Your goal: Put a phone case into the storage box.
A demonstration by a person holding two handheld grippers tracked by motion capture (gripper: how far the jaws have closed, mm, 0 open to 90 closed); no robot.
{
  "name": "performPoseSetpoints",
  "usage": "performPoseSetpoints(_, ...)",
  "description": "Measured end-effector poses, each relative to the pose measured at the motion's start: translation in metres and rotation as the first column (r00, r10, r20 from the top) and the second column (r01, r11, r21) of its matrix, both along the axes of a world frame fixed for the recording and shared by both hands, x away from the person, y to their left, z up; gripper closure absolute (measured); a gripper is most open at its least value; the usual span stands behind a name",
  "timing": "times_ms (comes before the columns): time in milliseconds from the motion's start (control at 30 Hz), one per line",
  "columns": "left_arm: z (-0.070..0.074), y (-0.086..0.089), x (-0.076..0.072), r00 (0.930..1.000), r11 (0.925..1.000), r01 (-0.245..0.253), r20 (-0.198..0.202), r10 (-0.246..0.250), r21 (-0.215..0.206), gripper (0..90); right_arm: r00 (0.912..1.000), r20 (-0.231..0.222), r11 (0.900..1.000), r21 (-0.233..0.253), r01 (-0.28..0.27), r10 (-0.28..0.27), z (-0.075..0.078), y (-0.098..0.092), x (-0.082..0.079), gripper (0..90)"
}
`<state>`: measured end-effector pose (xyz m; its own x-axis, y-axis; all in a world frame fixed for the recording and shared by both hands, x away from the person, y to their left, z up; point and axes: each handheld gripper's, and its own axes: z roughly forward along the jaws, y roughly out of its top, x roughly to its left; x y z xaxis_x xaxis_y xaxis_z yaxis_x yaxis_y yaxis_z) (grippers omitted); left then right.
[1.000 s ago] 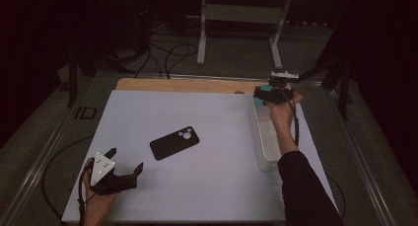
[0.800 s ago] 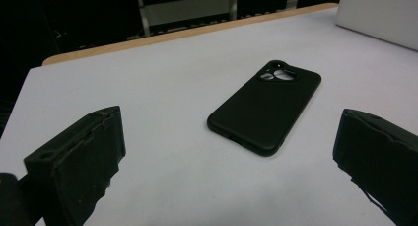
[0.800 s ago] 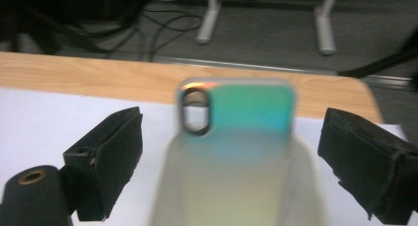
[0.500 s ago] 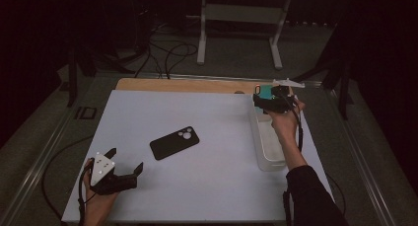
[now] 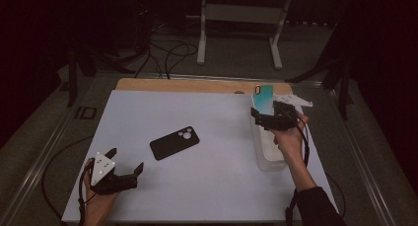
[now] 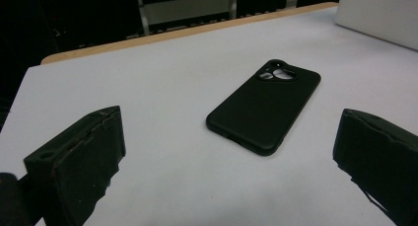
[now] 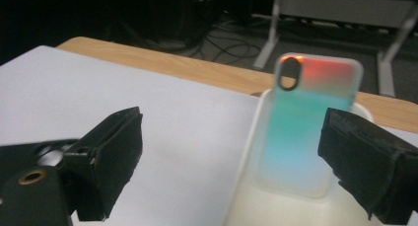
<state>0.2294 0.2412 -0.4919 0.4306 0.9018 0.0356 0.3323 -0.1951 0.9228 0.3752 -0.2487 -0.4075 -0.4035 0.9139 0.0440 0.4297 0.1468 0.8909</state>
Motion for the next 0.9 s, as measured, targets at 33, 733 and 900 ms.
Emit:
performPoseSetpoints(33, 0.000, 0.000, 0.000, 1.0000, 1.0000, -0.001, -0.001, 0.001, 0.001, 0.0, 0.9999, 0.004, 1.000, -0.009, -0.013, 0.013, -0.001, 0.001, -0.005, 9.9)
performPoseSetpoints(733, 0.000, -0.002, 0.001, 1.0000, 1.0000, 0.004, -0.005, -0.004, 0.008, 0.0, 0.9808, 0.081, 0.984, -0.006, -0.178, 0.178, -0.021, 0.019, -0.078, 9.9)
performPoseSetpoints(900, 0.000, -0.001, 0.001, 1.0000, 1.0000, 0.003, -0.005, -0.003, 0.007, 0.0, 0.9760, 0.106, 0.981, 0.021, -0.194, 0.191, -0.028, 0.015, -0.090, 9.9)
